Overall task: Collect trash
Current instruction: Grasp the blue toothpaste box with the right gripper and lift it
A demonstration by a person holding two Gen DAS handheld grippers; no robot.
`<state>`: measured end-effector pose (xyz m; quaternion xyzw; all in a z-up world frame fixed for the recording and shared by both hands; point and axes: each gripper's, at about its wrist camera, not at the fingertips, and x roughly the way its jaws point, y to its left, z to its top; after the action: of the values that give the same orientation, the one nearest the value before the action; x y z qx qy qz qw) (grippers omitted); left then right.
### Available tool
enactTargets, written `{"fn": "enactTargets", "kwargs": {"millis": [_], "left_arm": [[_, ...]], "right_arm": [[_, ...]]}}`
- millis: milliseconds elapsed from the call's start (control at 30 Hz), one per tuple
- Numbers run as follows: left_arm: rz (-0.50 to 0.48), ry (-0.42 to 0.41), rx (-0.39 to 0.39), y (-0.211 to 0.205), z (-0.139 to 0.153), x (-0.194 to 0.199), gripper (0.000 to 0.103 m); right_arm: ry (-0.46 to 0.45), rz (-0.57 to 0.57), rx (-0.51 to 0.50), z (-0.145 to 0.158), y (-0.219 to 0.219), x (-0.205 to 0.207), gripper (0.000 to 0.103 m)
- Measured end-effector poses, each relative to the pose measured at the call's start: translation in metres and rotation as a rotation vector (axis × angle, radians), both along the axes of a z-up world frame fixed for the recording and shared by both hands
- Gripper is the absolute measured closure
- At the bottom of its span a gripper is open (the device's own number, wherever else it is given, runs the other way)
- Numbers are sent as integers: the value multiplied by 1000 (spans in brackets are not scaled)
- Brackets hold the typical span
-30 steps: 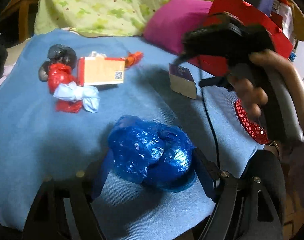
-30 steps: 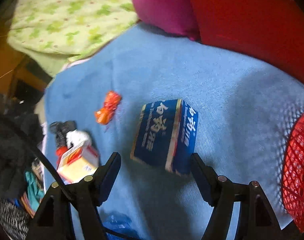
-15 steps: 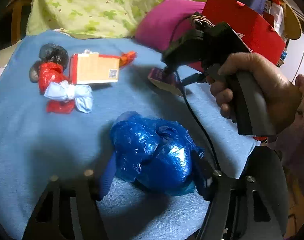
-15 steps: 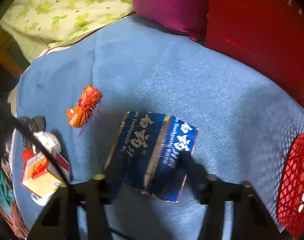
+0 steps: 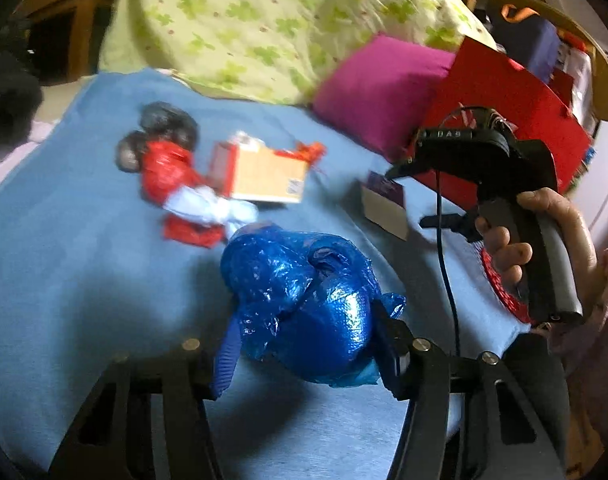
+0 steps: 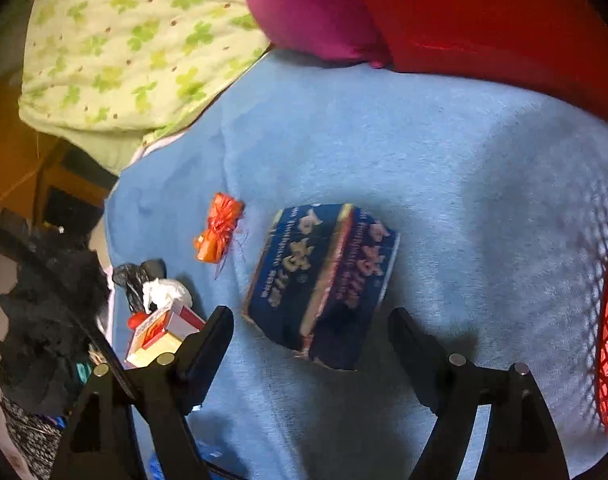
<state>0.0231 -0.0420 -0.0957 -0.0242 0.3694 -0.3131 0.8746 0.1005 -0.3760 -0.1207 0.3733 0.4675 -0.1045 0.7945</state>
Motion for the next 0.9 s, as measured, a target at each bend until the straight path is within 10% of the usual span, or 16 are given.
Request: {"fn": "enactTargets", "kwargs": {"millis": [467, 900], "left_arm": [[1, -1, -5, 5, 2, 1, 43], [-1, -12, 3, 8, 2, 1, 43]], "right_arm": [[289, 3, -316, -17, 46, 82, 16], [93, 5, -254, -4, 32, 19, 33]]}}
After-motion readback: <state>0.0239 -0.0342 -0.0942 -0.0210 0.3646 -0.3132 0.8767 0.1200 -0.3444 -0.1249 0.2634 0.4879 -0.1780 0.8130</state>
